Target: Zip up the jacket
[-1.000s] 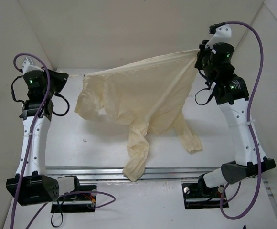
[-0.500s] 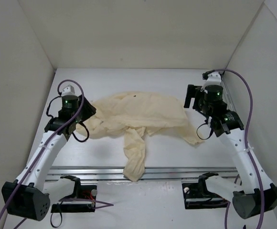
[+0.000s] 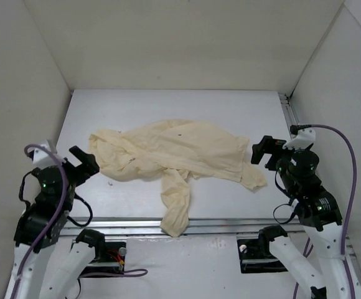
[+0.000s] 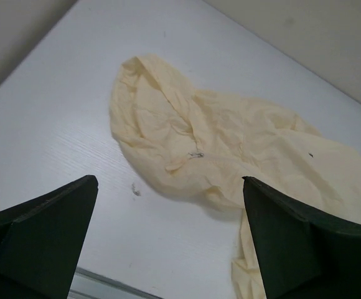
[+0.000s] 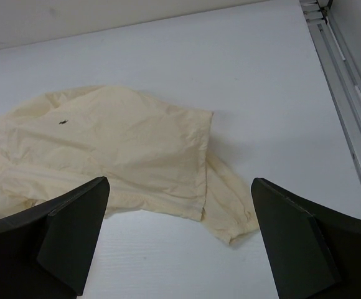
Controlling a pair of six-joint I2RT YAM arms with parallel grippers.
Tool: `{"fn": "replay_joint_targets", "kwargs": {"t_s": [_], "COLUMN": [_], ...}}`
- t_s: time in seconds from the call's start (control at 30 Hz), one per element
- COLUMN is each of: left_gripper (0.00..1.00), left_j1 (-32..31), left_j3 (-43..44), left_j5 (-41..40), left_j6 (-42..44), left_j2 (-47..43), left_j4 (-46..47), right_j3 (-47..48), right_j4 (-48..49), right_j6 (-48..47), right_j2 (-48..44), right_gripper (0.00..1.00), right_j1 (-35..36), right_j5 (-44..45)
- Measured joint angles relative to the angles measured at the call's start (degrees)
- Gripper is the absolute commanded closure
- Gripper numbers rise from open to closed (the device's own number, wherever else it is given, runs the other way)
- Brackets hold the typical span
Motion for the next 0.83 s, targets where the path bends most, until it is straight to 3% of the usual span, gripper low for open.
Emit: {"fn": "replay_joint_targets", "kwargs": {"t_s": [0.33,0.83], "left_gripper": [0.0,0.0], "left_j1": [0.0,0.0], "left_j3": [-7.3,-8.7], "left_j5": [-8.1,-11.9], "left_j6": [5.2,5.6], "left_j2": [-14.1,-14.4], "left_j4": [-2.6,-3.1], "right_j3": [-6.2,-7.3], "right_j4": [-2.1,-2.2], "right_j6": [1.9,1.9], "right_j2": [-5.9,-7.3], "right_gripper": [0.02,0.02], "right_j1": [0.0,0.0], "right_j5": [0.4,0.6]}}
